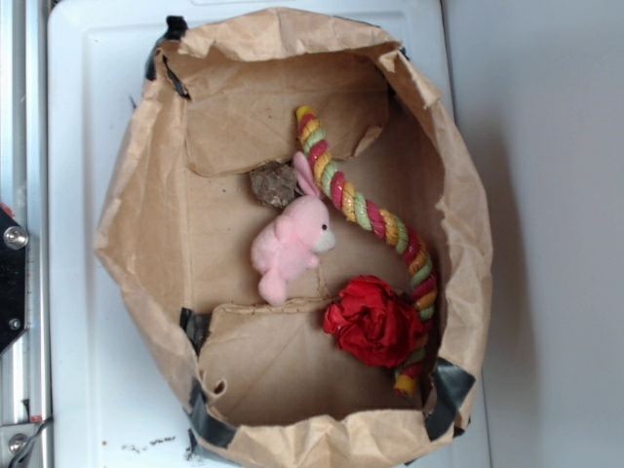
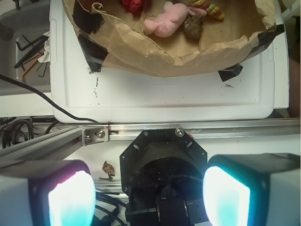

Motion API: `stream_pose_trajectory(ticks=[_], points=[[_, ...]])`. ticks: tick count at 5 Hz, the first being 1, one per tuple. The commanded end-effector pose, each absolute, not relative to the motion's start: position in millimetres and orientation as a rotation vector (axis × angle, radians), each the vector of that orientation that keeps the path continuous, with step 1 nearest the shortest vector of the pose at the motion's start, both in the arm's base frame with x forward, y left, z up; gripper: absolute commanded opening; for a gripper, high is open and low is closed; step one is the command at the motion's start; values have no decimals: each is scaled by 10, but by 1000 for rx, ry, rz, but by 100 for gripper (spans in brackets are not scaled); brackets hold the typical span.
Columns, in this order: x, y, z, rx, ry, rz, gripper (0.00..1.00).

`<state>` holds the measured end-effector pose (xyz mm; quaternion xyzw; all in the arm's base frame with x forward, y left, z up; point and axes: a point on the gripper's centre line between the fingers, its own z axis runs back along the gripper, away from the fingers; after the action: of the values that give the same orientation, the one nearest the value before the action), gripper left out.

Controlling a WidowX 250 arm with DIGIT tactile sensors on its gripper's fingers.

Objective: Grab the red paper.

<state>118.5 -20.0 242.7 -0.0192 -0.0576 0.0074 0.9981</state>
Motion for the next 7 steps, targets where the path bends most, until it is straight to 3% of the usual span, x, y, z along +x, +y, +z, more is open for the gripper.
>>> stream_pose_trajectory(ticks=[1,4,5,7], points=[[1185,-200,2427,-38,-115,15,100],[1390,-258,2469,-52,-214,15,100],[1667,-186,2337,-40,-220,12,100],[1959,-69,2295,-36,-221,39,100]])
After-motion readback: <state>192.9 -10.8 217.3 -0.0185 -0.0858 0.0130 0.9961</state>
